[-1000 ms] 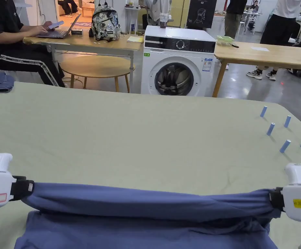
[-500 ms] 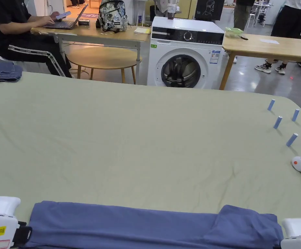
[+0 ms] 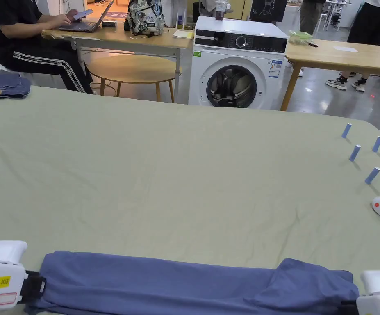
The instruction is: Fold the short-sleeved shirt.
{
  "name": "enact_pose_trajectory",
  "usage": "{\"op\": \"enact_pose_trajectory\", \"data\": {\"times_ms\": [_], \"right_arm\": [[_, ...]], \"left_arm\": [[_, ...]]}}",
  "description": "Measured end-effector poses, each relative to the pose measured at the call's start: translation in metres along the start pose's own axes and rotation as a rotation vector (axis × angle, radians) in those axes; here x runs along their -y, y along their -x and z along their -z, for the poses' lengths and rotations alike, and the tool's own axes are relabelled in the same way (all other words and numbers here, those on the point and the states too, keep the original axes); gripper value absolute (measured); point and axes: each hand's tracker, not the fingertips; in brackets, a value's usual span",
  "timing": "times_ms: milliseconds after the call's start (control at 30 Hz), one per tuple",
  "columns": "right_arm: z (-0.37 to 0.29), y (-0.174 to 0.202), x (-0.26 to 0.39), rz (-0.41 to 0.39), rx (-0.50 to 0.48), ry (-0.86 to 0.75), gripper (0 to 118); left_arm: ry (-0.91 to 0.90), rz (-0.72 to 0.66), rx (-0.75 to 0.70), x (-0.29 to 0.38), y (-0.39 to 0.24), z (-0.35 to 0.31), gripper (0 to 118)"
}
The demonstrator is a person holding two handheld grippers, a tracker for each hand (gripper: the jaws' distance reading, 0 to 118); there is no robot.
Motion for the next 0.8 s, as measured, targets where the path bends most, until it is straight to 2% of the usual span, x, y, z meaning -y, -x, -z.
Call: {"op": "enact_pose_trajectory", "data": {"times_ms": [67, 100, 233, 467, 533, 600, 633, 667, 733, 800], "right_arm": [[-0.015, -0.003, -0.010, 0.045, -0.031, -0.057, 76], [-0.021, -0.001, -0.017, 0.060, -0.034, -0.080, 76], [-0.031, 0.015, -0.033, 0.089, -0.061, -0.263, 76], [-0.064, 0.064, -0.051, 0.214, -0.116, -0.665, 74], [-0.077, 0.077, -0.055, 0.224, -0.118, -0.765, 58], [-0.086, 0.087, -0.058, 0.220, -0.113, -0.836, 29], [-0.089, 0.092, -0.059, 0.219, -0.112, -0.861, 14], [-0.092, 0.096, -0.061, 0.222, -0.109, -0.895, 2], [-0.098, 0.103, -0.064, 0.221, -0.121, -0.908, 0], [-0.101, 0.109, -0.069, 0.227, -0.130, -0.911, 0]], "left_arm": [[-0.072, -0.009, 0.007, -0.009, -0.005, -0.012, 41], [-0.125, 0.007, 0.016, -0.014, -0.010, -0.017, 44], [-0.280, 0.065, 0.032, -0.032, -0.036, -0.028, 44], [-0.559, 0.164, -0.049, -0.048, -0.094, -0.041, 44], [-0.658, 0.190, -0.083, -0.046, -0.108, -0.048, 44], [-0.740, 0.210, -0.129, -0.048, -0.114, -0.047, 44], [-0.763, 0.214, -0.145, -0.048, -0.118, -0.049, 42], [-0.786, 0.217, -0.151, -0.048, -0.121, -0.051, 31], [-0.837, 0.210, -0.165, -0.047, -0.129, -0.053, 2], [-0.850, 0.198, -0.183, -0.048, -0.131, -0.056, 0]]}}
